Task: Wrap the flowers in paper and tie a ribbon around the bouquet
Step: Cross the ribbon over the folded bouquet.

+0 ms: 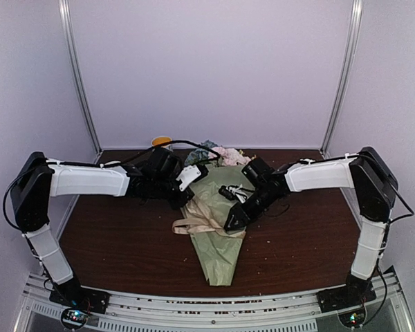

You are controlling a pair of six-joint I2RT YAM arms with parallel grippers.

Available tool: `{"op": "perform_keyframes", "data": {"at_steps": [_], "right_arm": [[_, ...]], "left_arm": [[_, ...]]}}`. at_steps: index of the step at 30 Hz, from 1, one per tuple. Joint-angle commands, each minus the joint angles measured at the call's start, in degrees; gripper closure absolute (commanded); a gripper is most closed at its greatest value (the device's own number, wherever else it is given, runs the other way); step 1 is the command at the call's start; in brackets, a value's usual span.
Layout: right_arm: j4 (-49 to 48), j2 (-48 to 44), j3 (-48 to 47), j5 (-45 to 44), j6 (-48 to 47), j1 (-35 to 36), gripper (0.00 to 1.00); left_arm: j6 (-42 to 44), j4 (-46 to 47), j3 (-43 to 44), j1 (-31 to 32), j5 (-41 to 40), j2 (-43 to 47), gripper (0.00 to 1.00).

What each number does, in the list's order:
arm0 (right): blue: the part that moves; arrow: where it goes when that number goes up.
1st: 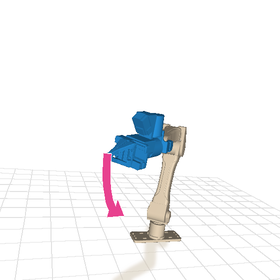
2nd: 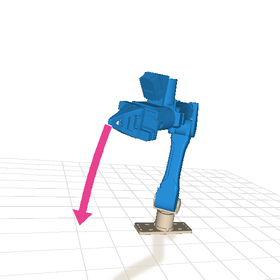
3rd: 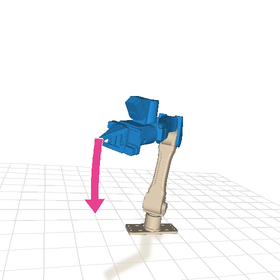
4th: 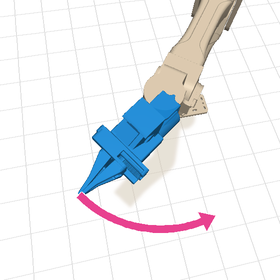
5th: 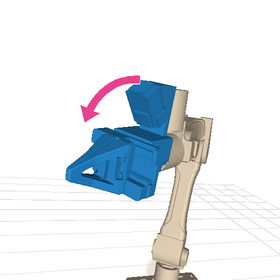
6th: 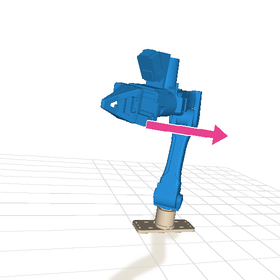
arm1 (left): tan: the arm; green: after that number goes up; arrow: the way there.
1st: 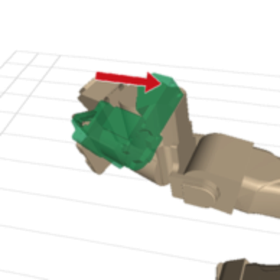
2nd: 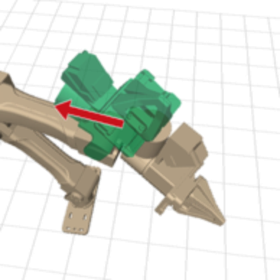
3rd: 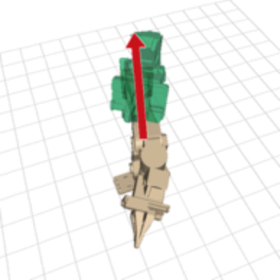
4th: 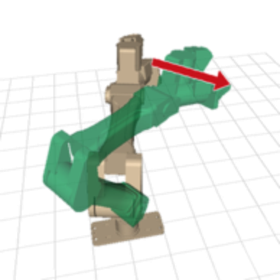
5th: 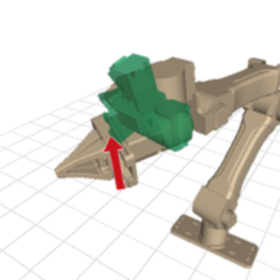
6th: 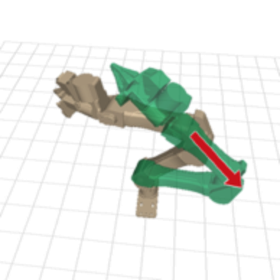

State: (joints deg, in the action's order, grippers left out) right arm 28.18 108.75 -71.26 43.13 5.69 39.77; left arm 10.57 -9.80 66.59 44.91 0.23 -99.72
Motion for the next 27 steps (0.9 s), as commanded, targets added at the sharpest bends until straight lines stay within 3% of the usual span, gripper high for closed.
{"op": "perform_keyframes", "data": {"at_steps": [1, 12, 17, 27], "right_arm": [[-2.2, -1.3, -1.8, -7.6, 5.2, -2.3, 0.62], [-3.8, -1.7, -0.6, -5.9, 6.5, -2.8, 0.64], [-8.0, -6.8, 3.3, -5.3, 7.5, -1.4, 0.63], [-8.8, -10.4, 5.4, -18.5, 5.6, 5.3, 0.54]], "left_arm": [[-1.6, 3.9, 2.5, -1.3, 1.2, -2.4, 1.00], [-2.4, 4.9, 3.3, -2.4, 2.4, -5.3, 1.00], [-2.6, 4.7, 3.3, -2.5, 2.7, -5.7, 1.00], [-3.3, 5.0, 2.7, -2.8, 3.1, -5.8, 1.00]]}}
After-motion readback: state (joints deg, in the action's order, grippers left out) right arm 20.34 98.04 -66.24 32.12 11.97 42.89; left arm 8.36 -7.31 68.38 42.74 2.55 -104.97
